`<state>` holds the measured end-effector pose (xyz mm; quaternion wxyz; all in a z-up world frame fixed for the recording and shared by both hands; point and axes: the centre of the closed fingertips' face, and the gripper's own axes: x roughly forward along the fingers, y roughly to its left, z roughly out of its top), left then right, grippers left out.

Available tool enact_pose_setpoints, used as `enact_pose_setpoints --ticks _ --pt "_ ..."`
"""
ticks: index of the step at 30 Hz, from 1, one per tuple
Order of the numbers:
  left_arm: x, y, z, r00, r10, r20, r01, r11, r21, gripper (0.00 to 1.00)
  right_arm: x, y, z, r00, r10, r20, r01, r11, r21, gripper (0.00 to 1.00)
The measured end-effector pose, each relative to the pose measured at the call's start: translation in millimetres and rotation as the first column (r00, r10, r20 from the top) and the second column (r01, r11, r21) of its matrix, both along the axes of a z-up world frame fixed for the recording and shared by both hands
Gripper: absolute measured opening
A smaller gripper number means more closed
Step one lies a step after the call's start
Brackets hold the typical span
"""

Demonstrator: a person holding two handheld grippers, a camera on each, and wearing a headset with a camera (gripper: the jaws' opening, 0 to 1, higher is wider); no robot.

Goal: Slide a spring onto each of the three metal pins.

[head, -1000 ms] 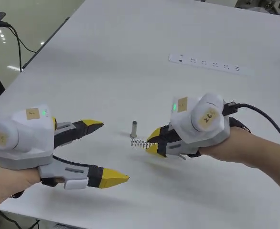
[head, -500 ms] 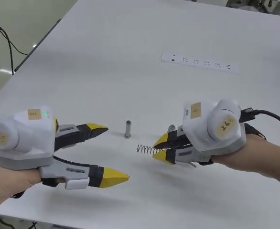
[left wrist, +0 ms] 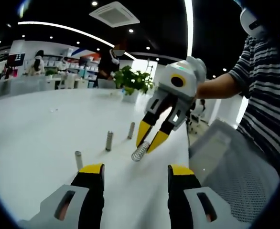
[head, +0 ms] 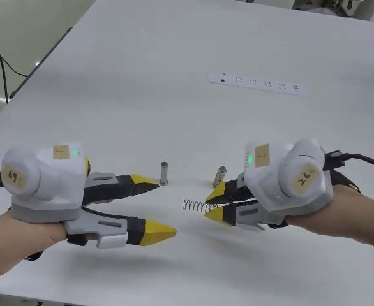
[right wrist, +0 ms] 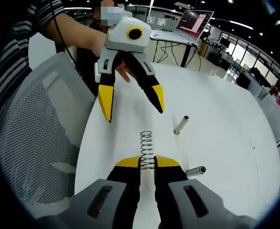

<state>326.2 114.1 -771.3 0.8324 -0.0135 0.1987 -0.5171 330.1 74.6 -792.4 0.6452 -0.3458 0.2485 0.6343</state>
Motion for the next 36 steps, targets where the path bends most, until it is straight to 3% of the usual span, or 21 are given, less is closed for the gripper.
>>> enact_pose_setpoints --ticks 7,10,19,31,36 --pt "5.8 -14.9 4.0 0.999 -0.037 0.016 0.037 0.999 -0.004 0.39 -2.3 0.3 4.1 1.0 0.002 0.007 -0.002 1.0 0.007 0.07" --pt "6.7 -21.7 3.1 0.998 -0.055 -0.003 0.055 0.998 -0.024 0.36 -3.5 0.9 5.7 1.0 0.004 0.01 -0.004 1.0 0.008 0.07" --pt "4.5 -35.4 -2.0 0.994 -0.113 0.009 0.113 0.994 -0.004 0.22 -5.9 -0.9 6.1 1.0 0.015 0.015 -0.015 1.0 -0.002 0.07" --pt "3.0 -42.2 1.0 0.989 -0.143 0.022 0.144 0.989 -0.017 0.06 -7.0 -0.4 10.1 0.999 0.028 0.022 -0.028 1.0 0.002 0.07" --pt "3.3 -42.4 0.7 0.989 -0.147 0.025 0.147 0.989 -0.015 0.06 -7.4 -1.5 10.3 0.999 0.03 0.019 -0.03 1.0 0.003 0.07"
